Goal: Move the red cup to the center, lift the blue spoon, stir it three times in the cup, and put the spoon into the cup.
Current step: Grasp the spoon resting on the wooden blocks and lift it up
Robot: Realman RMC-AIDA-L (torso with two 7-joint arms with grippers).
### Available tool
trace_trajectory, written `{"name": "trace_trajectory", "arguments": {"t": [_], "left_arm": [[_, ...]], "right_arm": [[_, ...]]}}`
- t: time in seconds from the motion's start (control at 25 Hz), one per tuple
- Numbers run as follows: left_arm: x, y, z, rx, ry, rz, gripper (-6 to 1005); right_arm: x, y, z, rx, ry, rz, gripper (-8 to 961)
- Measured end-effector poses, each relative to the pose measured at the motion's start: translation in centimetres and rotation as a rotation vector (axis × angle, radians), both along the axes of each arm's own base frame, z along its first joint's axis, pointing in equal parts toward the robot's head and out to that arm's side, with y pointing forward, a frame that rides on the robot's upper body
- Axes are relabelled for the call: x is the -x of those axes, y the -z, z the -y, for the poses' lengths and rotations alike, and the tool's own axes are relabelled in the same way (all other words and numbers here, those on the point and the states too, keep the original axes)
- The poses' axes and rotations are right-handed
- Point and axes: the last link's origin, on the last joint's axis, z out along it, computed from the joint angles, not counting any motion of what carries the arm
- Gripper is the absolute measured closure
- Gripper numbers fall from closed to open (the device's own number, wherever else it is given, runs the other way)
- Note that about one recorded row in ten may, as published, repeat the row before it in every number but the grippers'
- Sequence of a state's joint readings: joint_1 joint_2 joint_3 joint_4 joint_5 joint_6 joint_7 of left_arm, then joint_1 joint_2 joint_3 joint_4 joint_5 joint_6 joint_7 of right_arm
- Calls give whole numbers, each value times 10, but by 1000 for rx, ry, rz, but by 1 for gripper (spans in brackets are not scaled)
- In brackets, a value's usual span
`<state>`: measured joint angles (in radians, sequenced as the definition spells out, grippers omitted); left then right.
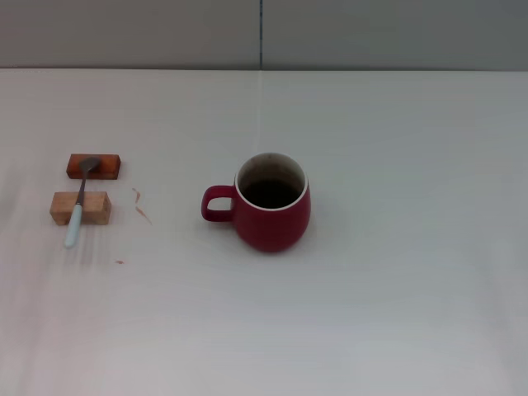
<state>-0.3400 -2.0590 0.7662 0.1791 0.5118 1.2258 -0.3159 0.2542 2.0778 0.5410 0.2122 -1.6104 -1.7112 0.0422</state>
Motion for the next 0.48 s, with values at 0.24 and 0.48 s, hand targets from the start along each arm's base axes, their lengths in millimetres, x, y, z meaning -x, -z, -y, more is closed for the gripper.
{"name": "trace_trajectory", "arguments": {"t": [0.24,0.48], "left_arm": [[3,0,6,-2,16,103,156],[5,3,24,12,57,187,157]], "right_arm": [[-9,-13,2,-48,11,-31,422],[-14,-18,-8,-52,43,-32,285]]}}
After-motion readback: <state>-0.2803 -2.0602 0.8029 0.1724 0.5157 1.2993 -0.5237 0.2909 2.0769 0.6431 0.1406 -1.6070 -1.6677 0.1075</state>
